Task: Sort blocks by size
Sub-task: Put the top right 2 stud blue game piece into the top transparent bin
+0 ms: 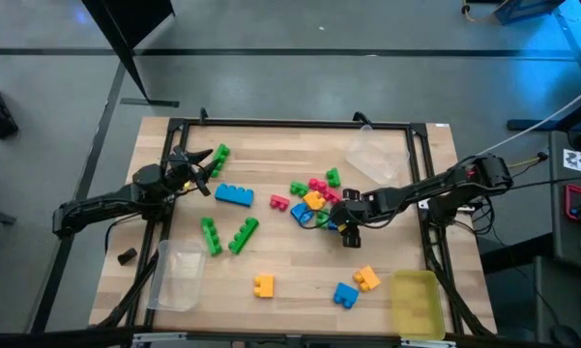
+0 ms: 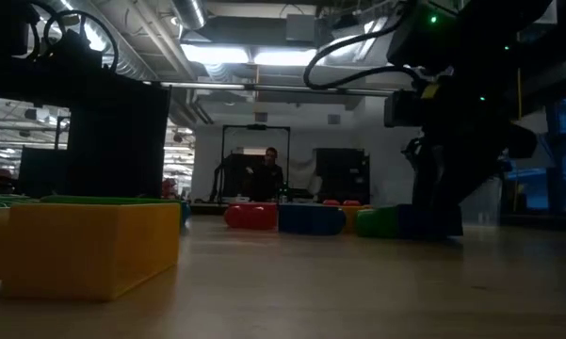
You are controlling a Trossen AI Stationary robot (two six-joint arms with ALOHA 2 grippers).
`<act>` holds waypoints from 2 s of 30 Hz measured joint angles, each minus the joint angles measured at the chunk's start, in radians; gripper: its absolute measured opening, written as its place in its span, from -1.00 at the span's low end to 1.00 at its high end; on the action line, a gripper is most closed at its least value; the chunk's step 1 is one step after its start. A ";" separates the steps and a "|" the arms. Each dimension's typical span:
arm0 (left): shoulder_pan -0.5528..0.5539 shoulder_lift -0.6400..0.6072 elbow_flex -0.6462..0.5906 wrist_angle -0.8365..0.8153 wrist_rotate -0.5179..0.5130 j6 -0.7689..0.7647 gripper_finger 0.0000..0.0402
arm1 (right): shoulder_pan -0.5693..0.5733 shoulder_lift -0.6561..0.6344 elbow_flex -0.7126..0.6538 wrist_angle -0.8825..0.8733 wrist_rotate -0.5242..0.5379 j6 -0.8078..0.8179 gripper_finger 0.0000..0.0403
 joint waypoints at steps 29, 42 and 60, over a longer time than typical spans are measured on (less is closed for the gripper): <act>0.000 0.000 0.000 0.000 0.000 0.000 -0.08 | 0.000 0.000 0.189 -0.222 0.029 -0.051 -0.11; 0.000 0.000 0.000 0.000 0.000 0.000 -0.08 | -0.076 -0.001 0.436 -0.642 0.367 -0.134 -0.06; 0.000 0.000 0.000 0.000 0.000 -0.002 -0.08 | -0.484 -0.001 0.449 -0.819 0.495 -0.242 -0.08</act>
